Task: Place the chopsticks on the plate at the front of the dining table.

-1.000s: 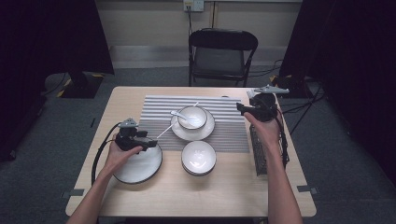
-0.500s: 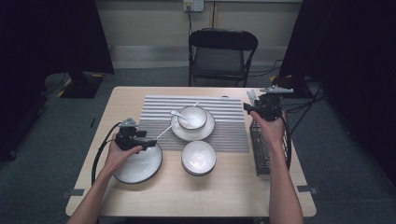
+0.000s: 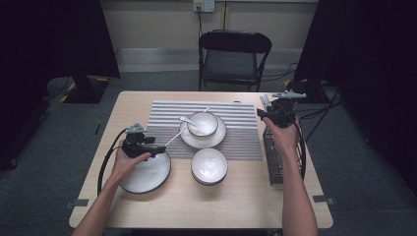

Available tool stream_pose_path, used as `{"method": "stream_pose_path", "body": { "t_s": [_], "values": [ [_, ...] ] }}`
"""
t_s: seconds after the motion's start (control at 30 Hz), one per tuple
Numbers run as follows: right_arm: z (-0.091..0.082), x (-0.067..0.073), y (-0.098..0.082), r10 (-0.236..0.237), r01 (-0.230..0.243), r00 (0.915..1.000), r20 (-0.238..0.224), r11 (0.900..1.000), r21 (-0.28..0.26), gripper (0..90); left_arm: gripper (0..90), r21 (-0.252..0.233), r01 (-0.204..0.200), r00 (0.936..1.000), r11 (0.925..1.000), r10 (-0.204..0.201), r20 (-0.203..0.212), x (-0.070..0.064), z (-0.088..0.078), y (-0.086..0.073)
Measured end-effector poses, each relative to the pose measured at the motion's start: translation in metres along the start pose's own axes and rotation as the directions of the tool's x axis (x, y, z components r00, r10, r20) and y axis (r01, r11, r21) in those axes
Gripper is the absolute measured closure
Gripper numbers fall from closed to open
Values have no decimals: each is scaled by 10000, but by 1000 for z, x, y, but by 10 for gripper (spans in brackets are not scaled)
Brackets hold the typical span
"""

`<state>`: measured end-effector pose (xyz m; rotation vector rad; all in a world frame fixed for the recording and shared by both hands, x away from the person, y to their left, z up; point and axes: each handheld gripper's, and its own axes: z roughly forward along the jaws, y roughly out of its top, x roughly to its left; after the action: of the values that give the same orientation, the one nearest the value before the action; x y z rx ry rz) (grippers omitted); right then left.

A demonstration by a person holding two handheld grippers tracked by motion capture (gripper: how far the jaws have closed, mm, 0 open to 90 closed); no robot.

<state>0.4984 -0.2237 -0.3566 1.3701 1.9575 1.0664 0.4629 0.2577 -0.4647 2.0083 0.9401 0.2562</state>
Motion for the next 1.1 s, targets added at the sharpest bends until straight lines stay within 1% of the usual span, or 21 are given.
{"method": "stream_pose_path", "body": {
  "t_s": [0.1, 0.13, 0.17, 0.23, 0.27, 0.33, 0.37, 0.4, 0.47, 0.53, 0.57, 0.67, 0.7, 0.8, 0.83, 0.9, 0.93, 0.97, 1.03, 1.1],
  "values": [
    [-3, 0, -1, 27, -27, 10000, -44, 10000, -92, 615, 275, 31, 49, 10000, 10000, -49, -57, 1, 0, -1],
    [-4, 0, -1, 7, -8, 10000, -64, 9999, -112, 622, 276, -18, 75, 10000, 10000, -75, -15, 1, 0, -1],
    [-5, 0, -2, -30, 28, 9999, -100, 9999, -135, 623, 276, -37, 73, 10000, 10000, -73, -9, 2, 0, -1],
    [-8, 0, -2, -29, 25, 9999, -166, 9997, -233, 662, 282, 6, 19, 10000, 10000, -19, -81, 1, -1, -1],
    [-9, 1, -3, -49, 42, 9997, -229, 9996, -271, 672, 282, 13, 16, 10000, 10000, -16, -50, 1, -1, -1],
    [-10, 1, -5, -137, 132, 9997, -222, 9997, -226, 705, 282, 16, 7, 9999, 10000, -7, -108, 0, -1, -1],
    [-10, 1, -5, -137, 132, 9997, -222, 9997, -226, 705, 282, 16, 7, 9999, 10000, -7, -108, 0, -1, -1],
    [-12, 2, -6, -162, 155, 9996, -251, 9996, -254, 733, 282, 43, -25, 10000, 10000, 25, -87, 1, -1, -1],
    [-15, 2, -8, -194, 185, 9994, -275, 9993, -318, 759, 282, 40, -49, 9999, 10000, 50, -119, 1, -2, -1],
    [-15, 3, -9, -219, 214, 9994, -265, 9996, -196, 779, 283, -22, -97, 9998, 10000, 96, -169, 1, -2, 0],
    [-15, 3, -10, -245, 241, 9994, -231, 9996, -166, 783, 284, -67, -22, 9999, 10000, 21, -165, 1, -2, 0],
    [-16, 4, -12, -140, 139, 9997, -198, 9999, -31, 785, 291, -123, -40, 9998, 9999, 38, -192, 1, -5, 1],
    [-15, 4, -12, -160, 160, 9998, -140, 9999, 31, 785, 291, -215, 82, 9998, 9997, -86, -205, 1, -6, 1],
    [-16, 4, -12, -92, 93, 9999, -128, 9999, 103, 785, 291, -262, 39, 9996, 9996, -46, -268, 3, -8, 1],
    [-15, 4, -13, -86, 87, 9999, -89, 9999, 99, 785, 291, -298, 110, 9996, 9995, -118, -254, 3, -8, 1],
    [-14, 4, -14, -166, 166, 9999, 22, 9997, 199, 790, 291, -250, 65, 9995, 9997, -73, -300, 4, -8, 0],
    [-14, 4, -15, -173, 172, 9998, 38, 9997, 191, 791, 291, -249, 21, 9995, 9997, -29, -318, 4, -8, 0],
    [-15, 4, -15, -174, 173, 9998, 46, 9997, 165, 794, 291, -292, 83, 9997, 9995, -90, -249, 4, -8, 0],
    [-16, 4, -14, -332, 329, 9991, 271, 9994, 106, 807, 292, -285, 86, 9996, 9996, -94, -264, 5, -8, 0],
    [-20, 3, -12, -298, 302, 9992, 263, 9994, -174, 820, 292, -259, 138, 9996, 9996, -145, -263, 5, -7, 0]
  ]
}}
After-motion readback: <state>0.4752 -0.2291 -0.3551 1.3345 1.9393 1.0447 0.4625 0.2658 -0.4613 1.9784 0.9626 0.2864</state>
